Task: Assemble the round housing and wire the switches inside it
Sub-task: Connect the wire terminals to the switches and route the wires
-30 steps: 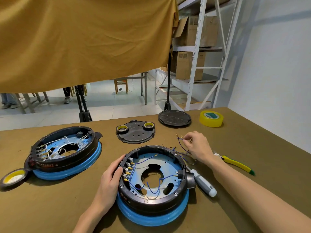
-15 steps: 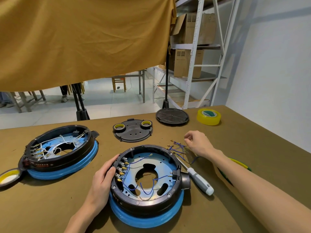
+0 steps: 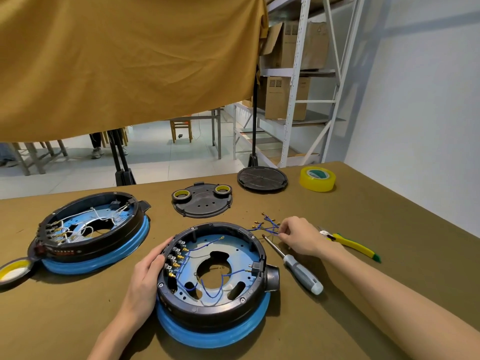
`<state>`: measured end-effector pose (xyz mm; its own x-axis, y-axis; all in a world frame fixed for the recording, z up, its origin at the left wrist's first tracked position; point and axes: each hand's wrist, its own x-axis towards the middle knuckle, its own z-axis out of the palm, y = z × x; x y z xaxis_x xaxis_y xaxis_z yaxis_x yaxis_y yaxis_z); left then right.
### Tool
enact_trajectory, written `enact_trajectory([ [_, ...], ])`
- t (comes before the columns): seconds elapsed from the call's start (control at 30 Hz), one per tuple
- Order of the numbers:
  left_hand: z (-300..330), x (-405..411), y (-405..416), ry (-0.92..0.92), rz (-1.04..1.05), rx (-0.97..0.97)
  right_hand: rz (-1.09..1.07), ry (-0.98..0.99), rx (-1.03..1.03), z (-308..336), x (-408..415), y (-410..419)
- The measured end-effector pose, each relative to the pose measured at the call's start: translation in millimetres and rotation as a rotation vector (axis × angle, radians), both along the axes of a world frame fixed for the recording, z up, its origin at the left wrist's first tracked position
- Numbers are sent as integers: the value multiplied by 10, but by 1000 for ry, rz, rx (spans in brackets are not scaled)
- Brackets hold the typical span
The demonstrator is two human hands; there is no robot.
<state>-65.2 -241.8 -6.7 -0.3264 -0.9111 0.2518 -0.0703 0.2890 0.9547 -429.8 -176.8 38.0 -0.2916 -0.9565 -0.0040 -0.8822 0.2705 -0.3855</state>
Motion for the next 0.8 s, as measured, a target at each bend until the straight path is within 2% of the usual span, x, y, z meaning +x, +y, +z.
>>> enact_trajectory([
  [0.2, 29, 0, 21, -26, 32, 16, 23, -175, -177, 177, 23, 5],
  [0.47, 84, -60, 146, -47, 67, 42, 187, -423, -346, 314, 414, 102],
  [0.57, 183, -114, 221, -151, 175, -56, 295, -610, -308, 395, 616, 134],
  [0.63, 323, -136, 255, -133, 226, -147, 361, -680, -221, 433, 730, 169],
  [0.8, 659, -224, 349, -71, 1, -168, 478, -826, -104, 425, 947, 207],
])
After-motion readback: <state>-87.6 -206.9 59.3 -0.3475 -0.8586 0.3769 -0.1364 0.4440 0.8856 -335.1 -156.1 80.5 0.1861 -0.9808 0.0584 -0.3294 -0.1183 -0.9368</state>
